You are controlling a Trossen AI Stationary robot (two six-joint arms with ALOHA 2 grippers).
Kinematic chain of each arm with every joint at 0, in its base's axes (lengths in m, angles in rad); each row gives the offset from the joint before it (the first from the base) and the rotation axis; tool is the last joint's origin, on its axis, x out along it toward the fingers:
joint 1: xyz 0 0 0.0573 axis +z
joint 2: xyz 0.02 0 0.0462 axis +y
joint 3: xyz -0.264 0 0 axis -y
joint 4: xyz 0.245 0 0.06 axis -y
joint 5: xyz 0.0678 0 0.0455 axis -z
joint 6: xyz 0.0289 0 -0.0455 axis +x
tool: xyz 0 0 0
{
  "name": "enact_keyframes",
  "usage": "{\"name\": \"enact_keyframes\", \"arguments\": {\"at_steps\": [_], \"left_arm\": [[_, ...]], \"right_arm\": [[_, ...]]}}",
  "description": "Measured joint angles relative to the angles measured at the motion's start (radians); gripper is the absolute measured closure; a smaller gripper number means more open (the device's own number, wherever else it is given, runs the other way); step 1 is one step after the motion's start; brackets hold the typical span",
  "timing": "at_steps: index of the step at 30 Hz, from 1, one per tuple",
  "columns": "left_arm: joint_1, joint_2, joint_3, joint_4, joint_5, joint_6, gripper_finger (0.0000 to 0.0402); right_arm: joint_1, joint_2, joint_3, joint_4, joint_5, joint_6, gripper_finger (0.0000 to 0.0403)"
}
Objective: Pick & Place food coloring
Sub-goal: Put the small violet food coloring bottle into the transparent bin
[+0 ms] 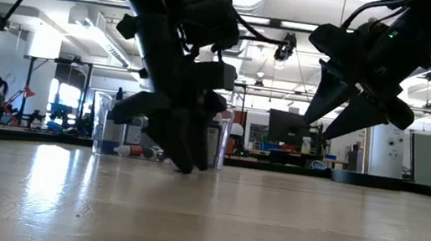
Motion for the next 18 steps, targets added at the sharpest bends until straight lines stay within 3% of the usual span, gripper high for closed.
{"name": "enact_keyframes", "arguments": {"at_steps": [9, 18], "left_arm": [[0.002, 0.008, 0.008, -0.035, -0.042, -0.034, 0.0266], [0.001, -0.074, 0.085, -0.223, -0.316, -0.531, 0.0266]], "right_arm": [[0.0, 0.0, -0.002, -0.003, 0.0, 0.034, 0.0179], [0.001, 0.0, -0.002, -0.005, 0.001, 0.042, 0.0179]]}}
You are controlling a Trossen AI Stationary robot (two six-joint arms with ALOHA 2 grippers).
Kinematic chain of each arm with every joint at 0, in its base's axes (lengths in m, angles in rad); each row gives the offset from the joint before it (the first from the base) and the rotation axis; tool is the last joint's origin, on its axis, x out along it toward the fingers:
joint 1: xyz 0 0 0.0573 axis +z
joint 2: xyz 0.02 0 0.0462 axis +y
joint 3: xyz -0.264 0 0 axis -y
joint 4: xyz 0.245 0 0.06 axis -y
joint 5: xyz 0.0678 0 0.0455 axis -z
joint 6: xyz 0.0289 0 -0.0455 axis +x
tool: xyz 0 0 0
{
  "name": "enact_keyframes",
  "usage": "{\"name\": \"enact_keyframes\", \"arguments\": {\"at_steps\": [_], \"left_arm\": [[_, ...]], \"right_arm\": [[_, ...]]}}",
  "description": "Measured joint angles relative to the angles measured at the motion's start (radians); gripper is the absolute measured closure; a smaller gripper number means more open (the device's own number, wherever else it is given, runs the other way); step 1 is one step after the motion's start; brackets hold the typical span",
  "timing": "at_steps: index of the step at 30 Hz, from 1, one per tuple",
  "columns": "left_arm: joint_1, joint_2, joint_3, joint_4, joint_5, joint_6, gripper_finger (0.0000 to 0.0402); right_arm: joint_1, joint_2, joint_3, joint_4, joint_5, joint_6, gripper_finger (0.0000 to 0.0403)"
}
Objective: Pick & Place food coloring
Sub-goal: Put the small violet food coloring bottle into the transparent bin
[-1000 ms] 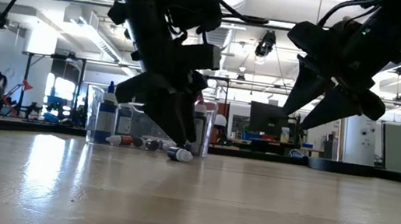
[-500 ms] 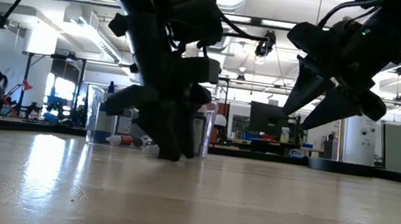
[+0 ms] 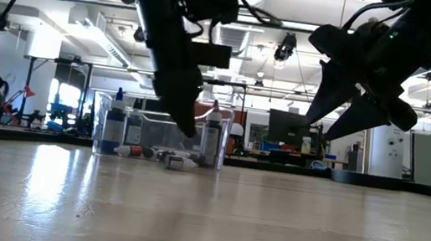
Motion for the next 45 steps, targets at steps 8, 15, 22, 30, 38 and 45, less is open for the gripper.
{"name": "enact_keyframes", "arguments": {"at_steps": [8, 15, 22, 30, 38, 45], "left_arm": [[0.034, -0.004, -0.022, -0.034, 0.173, -0.421, 0.0266], [0.01, -0.002, -0.074, 0.075, 0.164, -0.202, 0.0266], [-0.007, -0.002, -0.122, 0.201, 0.162, 0.202, 0.0266], [-0.006, -0.015, -0.124, 0.194, 0.164, 0.139, 0.0266], [-0.01, -0.014, -0.132, 0.191, 0.201, 0.385, 0.0266], [-0.007, 0.007, -0.134, 0.189, 0.205, 0.572, 0.0266]], "right_arm": [[0.0, 0.002, -0.006, -0.018, 0.001, 0.0, 0.0179], [0.0, 0.002, -0.006, -0.017, 0.001, -0.006, 0.0179], [0.0, 0.002, -0.006, -0.017, 0.001, -0.008, 0.0179], [0.0, 0.002, -0.012, -0.019, 0.0, -0.008, 0.0179], [-0.001, 0.002, -0.03, -0.02, 0.0, -0.005, 0.0179], [-0.001, 0.002, -0.034, -0.017, 0.0, 0.006, 0.0179]]}}
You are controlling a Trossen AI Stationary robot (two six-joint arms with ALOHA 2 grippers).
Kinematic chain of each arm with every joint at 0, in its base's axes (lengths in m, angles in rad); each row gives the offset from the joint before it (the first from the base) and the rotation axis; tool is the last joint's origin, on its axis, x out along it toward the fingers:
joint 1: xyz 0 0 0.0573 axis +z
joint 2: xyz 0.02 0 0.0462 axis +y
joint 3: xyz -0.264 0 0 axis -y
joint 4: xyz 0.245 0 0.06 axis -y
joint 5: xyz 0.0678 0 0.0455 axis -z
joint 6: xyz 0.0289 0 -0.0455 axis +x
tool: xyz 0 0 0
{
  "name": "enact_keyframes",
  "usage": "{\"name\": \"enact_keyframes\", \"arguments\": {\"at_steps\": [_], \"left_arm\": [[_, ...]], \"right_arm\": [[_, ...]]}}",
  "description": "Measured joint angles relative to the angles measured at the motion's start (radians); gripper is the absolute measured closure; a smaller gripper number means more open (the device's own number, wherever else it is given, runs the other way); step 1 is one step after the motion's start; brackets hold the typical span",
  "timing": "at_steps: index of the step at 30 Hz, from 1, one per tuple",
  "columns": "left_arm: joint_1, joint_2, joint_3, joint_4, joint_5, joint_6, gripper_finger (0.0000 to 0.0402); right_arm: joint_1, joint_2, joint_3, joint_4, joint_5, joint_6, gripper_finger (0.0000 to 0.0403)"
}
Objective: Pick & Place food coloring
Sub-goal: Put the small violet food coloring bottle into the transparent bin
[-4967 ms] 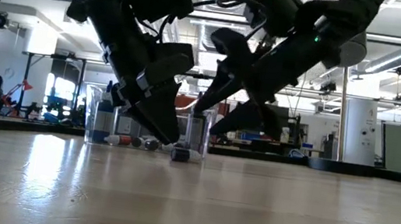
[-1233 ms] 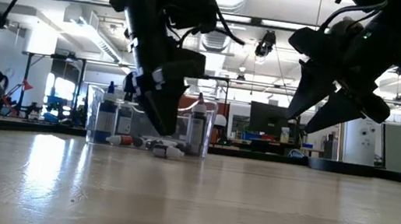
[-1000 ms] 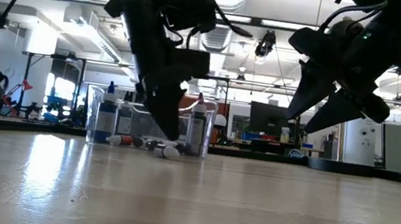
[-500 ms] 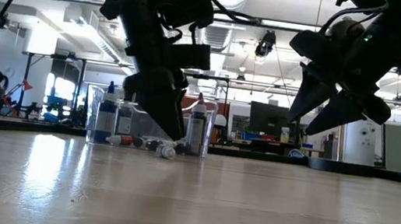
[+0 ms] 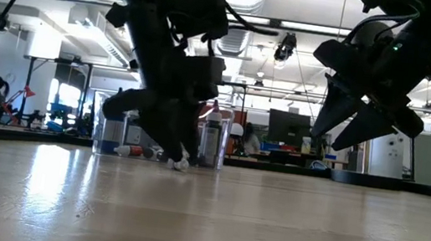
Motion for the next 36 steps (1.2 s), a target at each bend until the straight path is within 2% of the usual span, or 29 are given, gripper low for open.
{"name": "enact_keyframes", "arguments": {"at_steps": [8, 15, 19, 22, 24, 28, 30, 32, 36], "left_arm": [[0.018, 0.028, -0.001, -0.002, 0.007, 0.047, 0.0266], [0.044, 0.03, -0.001, -0.013, 0.01, 0.037, 0.0266], [0.049, 0.03, 0.012, -0.031, -0.031, -0.017, 0.0266], [0.048, 0.03, 0.056, -0.057, -0.035, -0.163, 0.0266], [0.041, 0.029, 0.097, -0.074, -0.052, -0.335, 0.0266], [0.031, 0.028, 0.205, -0.267, -0.169, -0.857, 0.0266], [0.033, 0.026, 0.222, -0.366, -0.18, -1.063, 0.0266], [0.035, 0.03, 0.211, -0.413, -0.155, -1.176, 0.0266], [0.044, 0.032, 0.17, -0.388, -0.104, -1.274, 0.0266]], "right_arm": [[0.001, 0.0, -0.002, 0.002, -0.001, 0.005, 0.0179], [0.001, 0.0, -0.004, 0.003, -0.004, 0.012, 0.0179], [0.001, 0.0, -0.006, 0.003, -0.004, 0.014, 0.0179], [0.001, 0.0, -0.006, 0.003, -0.004, 0.015, 0.0179], [0.001, 0.0, -0.006, 0.003, -0.004, 0.015, 0.0179], [0.001, 0.0, -0.008, 0.002, -0.004, 0.018, 0.0179], [0.001, 0.0, -0.012, 0.002, -0.004, 0.034, 0.0179], [0.0, 0.0, -0.017, 0.002, -0.003, 0.043, 0.0179], [-0.005, 0.0, -0.031, 0.002, -0.003, 0.041, 0.0179]]}}
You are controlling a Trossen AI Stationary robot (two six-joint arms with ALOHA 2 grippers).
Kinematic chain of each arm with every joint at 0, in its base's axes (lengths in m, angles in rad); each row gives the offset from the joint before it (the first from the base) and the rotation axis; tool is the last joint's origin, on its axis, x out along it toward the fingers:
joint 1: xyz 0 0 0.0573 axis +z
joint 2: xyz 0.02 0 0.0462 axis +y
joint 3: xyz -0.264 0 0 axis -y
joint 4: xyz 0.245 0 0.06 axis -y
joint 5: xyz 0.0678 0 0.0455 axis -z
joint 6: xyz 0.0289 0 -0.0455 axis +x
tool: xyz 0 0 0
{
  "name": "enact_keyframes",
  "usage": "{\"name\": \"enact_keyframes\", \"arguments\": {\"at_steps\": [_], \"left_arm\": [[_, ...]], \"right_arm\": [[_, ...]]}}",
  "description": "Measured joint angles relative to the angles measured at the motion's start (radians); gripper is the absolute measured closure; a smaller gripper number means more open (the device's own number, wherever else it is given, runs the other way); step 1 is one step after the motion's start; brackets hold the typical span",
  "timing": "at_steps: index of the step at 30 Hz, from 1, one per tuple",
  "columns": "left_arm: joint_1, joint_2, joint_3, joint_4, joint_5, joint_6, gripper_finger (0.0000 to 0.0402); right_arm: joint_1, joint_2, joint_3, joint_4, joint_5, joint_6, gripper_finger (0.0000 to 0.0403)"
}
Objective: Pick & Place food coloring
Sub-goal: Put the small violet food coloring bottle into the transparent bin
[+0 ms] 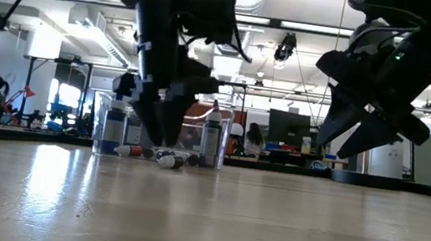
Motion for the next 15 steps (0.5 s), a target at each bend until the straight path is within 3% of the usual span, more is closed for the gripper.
{"name": "enact_keyframes", "arguments": {"at_steps": [7, 15], "left_arm": [[0.036, 0.0, -0.049, 0.104, 0.018, -0.114, 0.0266], [0.073, 0.0, -0.055, 0.12, 0.1, -0.12, 0.0266]], "right_arm": [[0.0, 0.0, -0.006, 0.002, 0.0, 0.0, 0.0179], [0.0, 0.0, -0.006, 0.002, -0.005, 0.0, 0.0179]]}}
